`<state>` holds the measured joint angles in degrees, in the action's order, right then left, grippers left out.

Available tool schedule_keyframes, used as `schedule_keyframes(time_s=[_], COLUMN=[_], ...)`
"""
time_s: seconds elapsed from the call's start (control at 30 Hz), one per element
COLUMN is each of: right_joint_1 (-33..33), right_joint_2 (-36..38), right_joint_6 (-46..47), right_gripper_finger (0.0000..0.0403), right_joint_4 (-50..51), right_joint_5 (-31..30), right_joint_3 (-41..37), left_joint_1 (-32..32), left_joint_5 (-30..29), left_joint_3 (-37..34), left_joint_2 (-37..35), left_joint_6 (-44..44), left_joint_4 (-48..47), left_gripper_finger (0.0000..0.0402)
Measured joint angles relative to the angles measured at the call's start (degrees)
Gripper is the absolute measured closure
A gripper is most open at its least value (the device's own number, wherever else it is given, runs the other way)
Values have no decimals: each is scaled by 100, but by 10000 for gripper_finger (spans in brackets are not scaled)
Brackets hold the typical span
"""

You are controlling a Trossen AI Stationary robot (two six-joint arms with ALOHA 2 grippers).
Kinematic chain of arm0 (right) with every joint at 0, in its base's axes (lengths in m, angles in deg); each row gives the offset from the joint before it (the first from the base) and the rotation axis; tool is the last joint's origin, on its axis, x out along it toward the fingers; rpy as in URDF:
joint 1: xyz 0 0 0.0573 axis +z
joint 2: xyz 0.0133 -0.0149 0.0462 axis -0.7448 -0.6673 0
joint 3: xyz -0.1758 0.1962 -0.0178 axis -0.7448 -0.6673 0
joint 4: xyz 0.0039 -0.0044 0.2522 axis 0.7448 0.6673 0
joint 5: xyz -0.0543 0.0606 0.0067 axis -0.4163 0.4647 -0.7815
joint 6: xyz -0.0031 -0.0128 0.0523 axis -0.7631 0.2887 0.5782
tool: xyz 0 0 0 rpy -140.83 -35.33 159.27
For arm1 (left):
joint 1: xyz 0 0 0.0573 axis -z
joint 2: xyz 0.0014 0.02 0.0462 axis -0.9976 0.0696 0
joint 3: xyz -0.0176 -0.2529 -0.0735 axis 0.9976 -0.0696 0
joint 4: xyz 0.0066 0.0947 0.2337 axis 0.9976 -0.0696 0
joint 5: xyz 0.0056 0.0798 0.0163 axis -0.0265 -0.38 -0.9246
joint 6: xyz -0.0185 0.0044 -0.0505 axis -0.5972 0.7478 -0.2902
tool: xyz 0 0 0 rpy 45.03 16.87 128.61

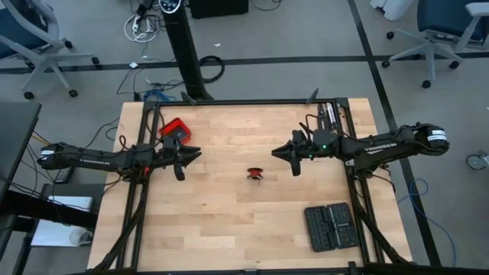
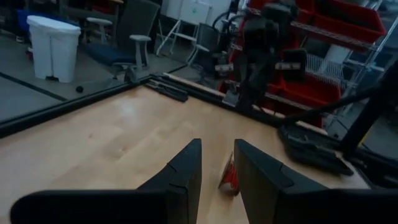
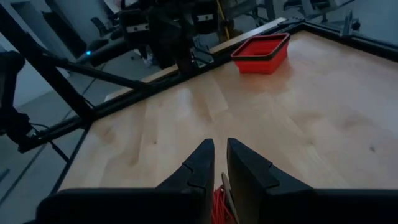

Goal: Coil cords
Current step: Uncoil the wire to the spool

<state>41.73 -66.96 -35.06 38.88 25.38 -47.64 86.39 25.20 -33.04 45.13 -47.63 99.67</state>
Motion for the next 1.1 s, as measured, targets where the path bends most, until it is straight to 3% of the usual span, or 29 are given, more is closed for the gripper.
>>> schedule_keyframes(time_s=[0.17, 0.3, 0.4, 0.47, 0.73, 0.93, 1.1], right_joint_1=[-18, 25, 69, 81, 78, -200, -465], right_joint_2=[-52, -265, -515, -636, -713, -713, -713], right_joint_6=[-149, -191, -244, -304, -1021, -1445, -1399], right_gripper_finger=[357, 357, 357, 357, 357, 357, 357], right_joint_4=[-3, -96, -63, -28, 37, 78, 78], right_joint_5=[0, 69, 133, 148, 81, 12, 134], right_joint_3=[0, 0, 0, 0, -2, -2, -2], left_joint_1=[0, 1, -7, -35, -81, -81, -140], left_joint_5=[4, 494, 515, 383, 224, -28, -195], left_joint_3=[-145, -150, 82, 316, 1164, 1772, 2170], left_joint_2=[-1, 42, 217, 426, 1372, 2314, 3060], left_joint_6=[38, -169, -243, -236, 118, 663, 586], left_joint_4=[117, 88, -602, -1035, -1186, -1068, -885], left_gripper_finger=[303, 303, 303, 303, 303, 303, 303])
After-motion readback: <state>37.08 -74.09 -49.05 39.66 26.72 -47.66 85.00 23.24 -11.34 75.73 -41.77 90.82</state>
